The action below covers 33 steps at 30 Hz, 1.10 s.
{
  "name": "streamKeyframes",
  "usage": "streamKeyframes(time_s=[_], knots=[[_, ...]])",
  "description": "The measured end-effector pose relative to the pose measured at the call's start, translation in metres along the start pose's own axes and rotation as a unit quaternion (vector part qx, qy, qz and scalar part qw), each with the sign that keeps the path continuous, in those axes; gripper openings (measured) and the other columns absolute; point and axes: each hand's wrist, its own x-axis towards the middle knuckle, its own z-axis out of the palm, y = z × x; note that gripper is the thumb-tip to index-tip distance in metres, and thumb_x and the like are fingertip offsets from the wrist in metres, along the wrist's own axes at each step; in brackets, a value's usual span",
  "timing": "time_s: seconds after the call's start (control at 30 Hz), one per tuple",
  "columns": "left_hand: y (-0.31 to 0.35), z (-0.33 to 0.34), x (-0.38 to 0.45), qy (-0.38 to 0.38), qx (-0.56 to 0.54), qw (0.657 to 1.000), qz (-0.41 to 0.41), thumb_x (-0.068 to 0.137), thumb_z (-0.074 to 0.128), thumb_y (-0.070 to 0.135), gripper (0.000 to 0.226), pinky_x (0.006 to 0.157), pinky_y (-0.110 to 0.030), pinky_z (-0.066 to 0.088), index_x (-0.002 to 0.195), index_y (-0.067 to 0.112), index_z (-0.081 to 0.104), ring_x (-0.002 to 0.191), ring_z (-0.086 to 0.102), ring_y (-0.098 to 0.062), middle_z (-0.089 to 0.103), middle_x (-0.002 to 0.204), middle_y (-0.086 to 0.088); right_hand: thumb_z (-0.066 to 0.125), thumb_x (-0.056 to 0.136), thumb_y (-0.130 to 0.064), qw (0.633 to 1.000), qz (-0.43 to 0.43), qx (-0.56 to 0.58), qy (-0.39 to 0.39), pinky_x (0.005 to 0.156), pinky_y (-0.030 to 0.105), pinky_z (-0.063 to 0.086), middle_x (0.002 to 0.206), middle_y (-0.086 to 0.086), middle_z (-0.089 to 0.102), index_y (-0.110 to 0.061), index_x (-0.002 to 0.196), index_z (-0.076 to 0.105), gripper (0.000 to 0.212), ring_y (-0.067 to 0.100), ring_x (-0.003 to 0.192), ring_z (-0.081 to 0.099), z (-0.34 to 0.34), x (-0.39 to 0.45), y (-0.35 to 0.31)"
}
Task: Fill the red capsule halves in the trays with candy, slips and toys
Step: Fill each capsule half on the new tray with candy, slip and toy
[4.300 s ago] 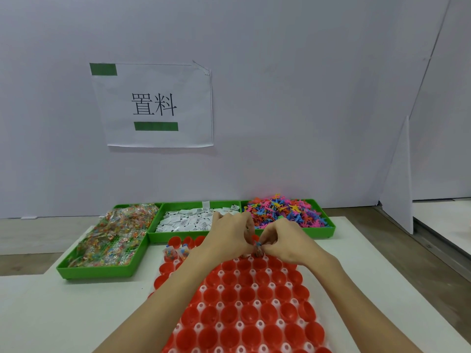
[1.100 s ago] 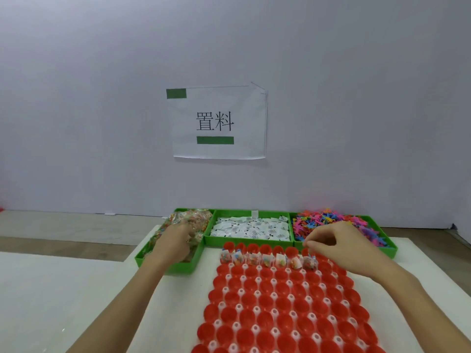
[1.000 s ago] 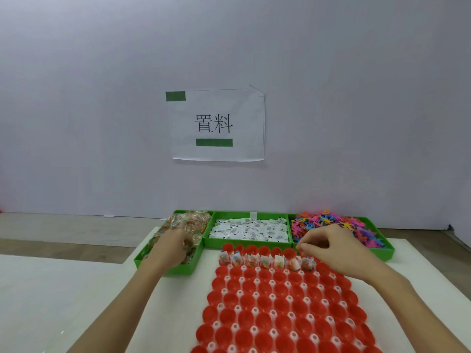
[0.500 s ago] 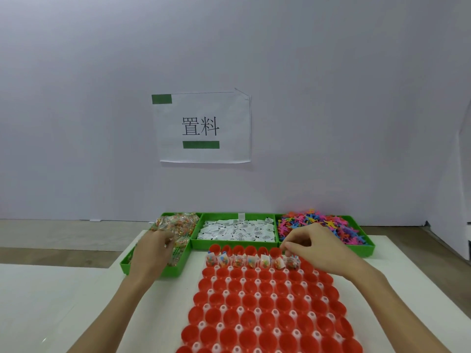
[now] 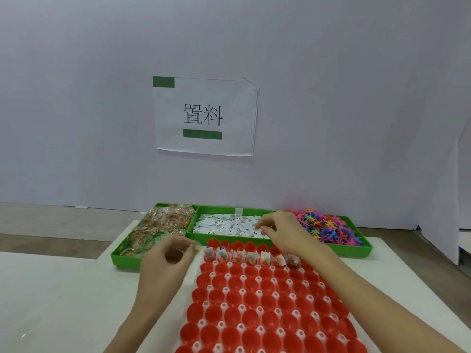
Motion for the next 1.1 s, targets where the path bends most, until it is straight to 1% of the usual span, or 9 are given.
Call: streamKeyframes(time_s=[0.1,0.23,0.4,0.57,0.67,0.77,0.83,0.97,1.1], knots=[[0.008,0.005,-0.005,-0.071,-0.085,0.993,-0.043,0.088,0.075,0.008,0.019,0.067,-0.017,0.055,0.079,0.024,0.077,0.069,0.068,-0.011,0.074,0.078,-0.001,0.06,0.101,-0.013,0.999,0.003,-0.016,-0.037,0.092,0.03,0.055,0.118,0.006,0.073,-0.016,0.113,0.077,0.021,0.02,0.099,0.07,0.013,0.031,-0.007],[0.006,0.002,-0.008,-0.118,-0.128,0.982,-0.072,0.086,0.078,0.006,0.017,0.073,-0.023,0.059,0.079,0.021,0.076,0.076,0.072,-0.022,0.075,0.081,-0.006,0.069,0.096,-0.019,0.996,0.008,-0.033,-0.077,0.09,0.026,0.052,0.118,0.007,0.074,-0.011,0.112,0.078,0.02,0.014,0.097,0.068,0.032,0.058,-0.014],[0.001,0.002,-0.006,-0.117,-0.166,0.975,-0.094,0.083,0.08,0.003,0.017,0.07,-0.023,0.058,0.076,0.018,0.074,0.077,0.074,-0.029,0.074,0.078,-0.011,0.08,0.087,-0.02,0.995,0.018,-0.055,-0.08,0.081,0.028,0.058,0.101,0.007,0.076,-0.01,0.097,0.079,0.014,0.016,0.089,0.07,0.047,0.072,-0.017],[-0.003,0.003,-0.006,-0.107,-0.164,0.975,-0.103,0.082,0.08,0.001,0.02,0.07,-0.022,0.058,0.074,0.018,0.073,0.081,0.073,-0.032,0.075,0.079,-0.011,0.077,0.089,-0.013,0.993,0.037,-0.062,-0.094,0.077,0.024,0.056,0.1,0.006,0.075,-0.007,0.094,0.077,0.008,0.011,0.082,0.065,0.047,0.079,-0.015],[-0.002,0.0,-0.005,-0.104,-0.16,0.977,-0.098,0.082,0.08,0.003,0.02,0.07,-0.02,0.057,0.075,0.021,0.074,0.079,0.073,-0.029,0.075,0.079,-0.01,0.079,0.088,-0.023,0.994,0.05,-0.033,-0.088,0.077,0.026,0.055,0.094,-0.003,0.07,-0.008,0.094,0.076,0.017,0.012,0.086,0.064,0.047,0.079,-0.013],[-0.001,-0.001,-0.005,-0.098,-0.166,0.976,-0.099,0.082,0.079,0.003,0.021,0.071,-0.02,0.058,0.076,0.022,0.074,0.078,0.074,-0.027,0.075,0.08,-0.01,0.079,0.088,-0.018,0.993,0.057,-0.04,-0.096,0.09,0.032,0.056,0.112,0.005,0.071,-0.008,0.095,0.076,0.013,0.02,0.106,0.067,0.048,0.079,-0.011],[0.0,0.0,-0.006,-0.097,-0.175,0.975,-0.099,0.084,0.079,0.003,0.022,0.073,-0.023,0.059,0.08,0.024,0.075,0.079,0.074,-0.027,0.075,0.083,-0.01,0.076,0.09,-0.013,0.991,0.056,-0.047,-0.109,0.091,0.032,0.057,0.115,0.008,0.073,-0.006,0.095,0.077,0.008,0.02,0.105,0.069,0.049,0.081,-0.011],[0.001,0.0,-0.007,-0.117,-0.185,0.972,-0.09,0.086,0.077,0.004,0.028,0.075,-0.021,0.059,0.097,0.029,0.078,0.079,0.075,-0.025,0.075,0.086,-0.009,0.074,0.093,-0.019,0.991,0.059,-0.024,-0.114,0.078,0.023,0.054,0.107,0.0,0.074,-0.007,0.094,0.077,0.012,0.011,0.088,0.065,0.05,0.078,-0.008],[0.0,0.0,-0.006,-0.119,-0.178,0.973,-0.087,0.086,0.077,0.006,0.024,0.072,-0.019,0.057,0.096,0.027,0.08,0.077,0.075,-0.023,0.076,0.086,-0.006,0.079,0.088,-0.018,0.993,0.08,0.052,-0.063,0.068,0.018,0.049,0.094,-0.001,0.068,-0.013,0.101,0.071,0.016,0.013,0.086,0.064,0.045,0.072,0.0]])
